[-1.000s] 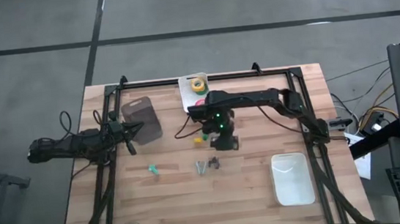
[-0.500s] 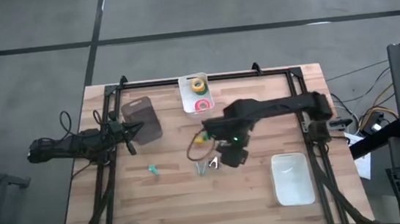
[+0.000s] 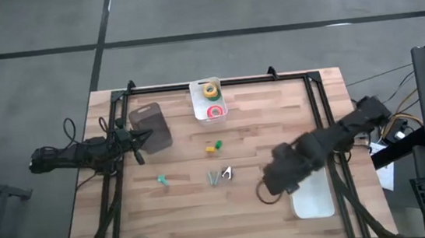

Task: Pick and place Stapler, Stapler remover, tape
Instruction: Put the black stapler into the bottom white bin

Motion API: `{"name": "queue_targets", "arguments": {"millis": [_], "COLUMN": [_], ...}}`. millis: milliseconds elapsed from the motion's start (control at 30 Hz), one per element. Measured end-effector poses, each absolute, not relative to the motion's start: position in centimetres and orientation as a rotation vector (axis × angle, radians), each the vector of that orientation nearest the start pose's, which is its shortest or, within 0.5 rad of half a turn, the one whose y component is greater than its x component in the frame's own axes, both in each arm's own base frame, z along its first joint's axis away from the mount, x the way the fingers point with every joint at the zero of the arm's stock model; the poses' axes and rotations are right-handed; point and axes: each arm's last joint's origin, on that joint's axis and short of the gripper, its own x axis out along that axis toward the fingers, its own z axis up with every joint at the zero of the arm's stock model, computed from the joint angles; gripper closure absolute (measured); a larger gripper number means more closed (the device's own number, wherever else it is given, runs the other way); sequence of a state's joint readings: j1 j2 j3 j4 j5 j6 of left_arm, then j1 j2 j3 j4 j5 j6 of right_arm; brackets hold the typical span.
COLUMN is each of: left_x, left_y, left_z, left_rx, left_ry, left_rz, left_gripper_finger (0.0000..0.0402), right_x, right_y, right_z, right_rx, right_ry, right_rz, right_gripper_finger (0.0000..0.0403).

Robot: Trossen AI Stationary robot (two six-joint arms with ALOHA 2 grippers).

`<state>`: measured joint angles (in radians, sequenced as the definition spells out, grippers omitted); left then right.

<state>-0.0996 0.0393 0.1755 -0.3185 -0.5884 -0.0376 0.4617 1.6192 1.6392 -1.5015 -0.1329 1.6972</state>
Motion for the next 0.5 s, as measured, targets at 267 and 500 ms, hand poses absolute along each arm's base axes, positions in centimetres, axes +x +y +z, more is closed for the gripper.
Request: {"name": "queue_targets", "arguments": {"millis": [267,500], "left_x": [8.2,8.2], "left_y": [0.8,0.8], "left_z": [18.9,18.9], "left_rx": [0.028,0.027], "left_ry": [0.17,0.17], "left_rz": [0.491,0.491], "left_gripper_finger": [0.038,0.0383], "right_x": [22.0,20.1], "right_y": [15.6,17.2], "right_z": [31.6,28.8], "right_rx": [1.191,1.203], "right_ry": [1.401,1.45], "right_rz": [-1.037,-1.17], "right_gripper_finger": [0.0278,0.0273]}}
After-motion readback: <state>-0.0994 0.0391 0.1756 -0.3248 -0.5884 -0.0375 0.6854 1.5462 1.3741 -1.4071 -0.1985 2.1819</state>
